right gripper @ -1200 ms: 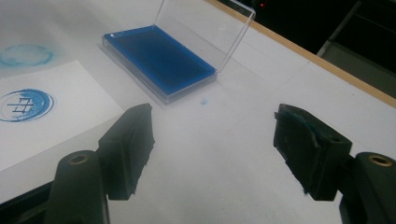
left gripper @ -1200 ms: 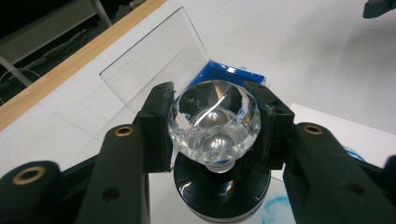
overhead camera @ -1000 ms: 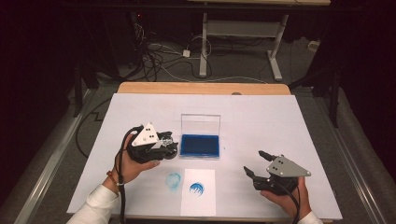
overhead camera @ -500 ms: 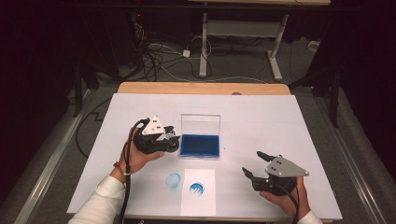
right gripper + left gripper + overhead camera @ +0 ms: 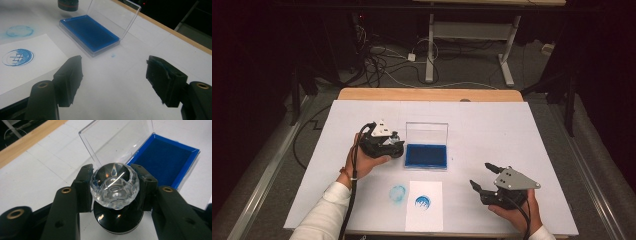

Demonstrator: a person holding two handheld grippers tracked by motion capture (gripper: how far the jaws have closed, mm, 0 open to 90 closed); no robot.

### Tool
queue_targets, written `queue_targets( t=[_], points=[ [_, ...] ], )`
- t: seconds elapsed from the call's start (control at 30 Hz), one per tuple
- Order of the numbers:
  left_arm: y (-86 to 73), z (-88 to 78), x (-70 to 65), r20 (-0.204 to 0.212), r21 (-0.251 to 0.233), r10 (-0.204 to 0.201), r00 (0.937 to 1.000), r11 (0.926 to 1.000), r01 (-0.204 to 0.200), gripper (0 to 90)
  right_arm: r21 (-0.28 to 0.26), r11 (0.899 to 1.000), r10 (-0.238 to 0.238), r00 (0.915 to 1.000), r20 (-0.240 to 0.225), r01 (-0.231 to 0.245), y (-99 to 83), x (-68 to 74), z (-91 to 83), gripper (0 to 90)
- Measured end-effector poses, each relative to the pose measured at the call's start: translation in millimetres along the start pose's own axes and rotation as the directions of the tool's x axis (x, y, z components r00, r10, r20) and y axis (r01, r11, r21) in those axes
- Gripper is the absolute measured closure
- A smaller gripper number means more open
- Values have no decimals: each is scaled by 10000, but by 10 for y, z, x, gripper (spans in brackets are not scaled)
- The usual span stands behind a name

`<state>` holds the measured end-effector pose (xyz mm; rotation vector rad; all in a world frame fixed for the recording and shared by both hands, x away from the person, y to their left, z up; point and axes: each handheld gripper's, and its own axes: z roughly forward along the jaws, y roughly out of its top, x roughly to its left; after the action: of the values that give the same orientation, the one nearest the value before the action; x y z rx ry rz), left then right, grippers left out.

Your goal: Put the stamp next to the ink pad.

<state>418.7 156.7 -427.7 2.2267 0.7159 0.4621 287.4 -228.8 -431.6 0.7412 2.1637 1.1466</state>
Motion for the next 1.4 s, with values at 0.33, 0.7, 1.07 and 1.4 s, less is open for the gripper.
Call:
queue_targets(
  t=[0.33,0.7,1.07,1.4],
  points=[
    [-18,117,11,-170,410,-28,9999,9992,35,544,220,9996,-150,9997,-187,154,-10,23,18,298],
    [-60,150,36,-125,637,-194,9997,9978,201,544,343,9991,-236,9992,-328,248,-15,47,31,296],
    [-94,170,56,-43,616,-443,9990,9971,445,541,452,9986,-261,9990,-351,277,-26,49,39,296],
    [-118,219,35,-62,682,-488,9988,9965,491,490,504,9983,-276,9989,-372,295,-28,57,45,296]
  ],
)
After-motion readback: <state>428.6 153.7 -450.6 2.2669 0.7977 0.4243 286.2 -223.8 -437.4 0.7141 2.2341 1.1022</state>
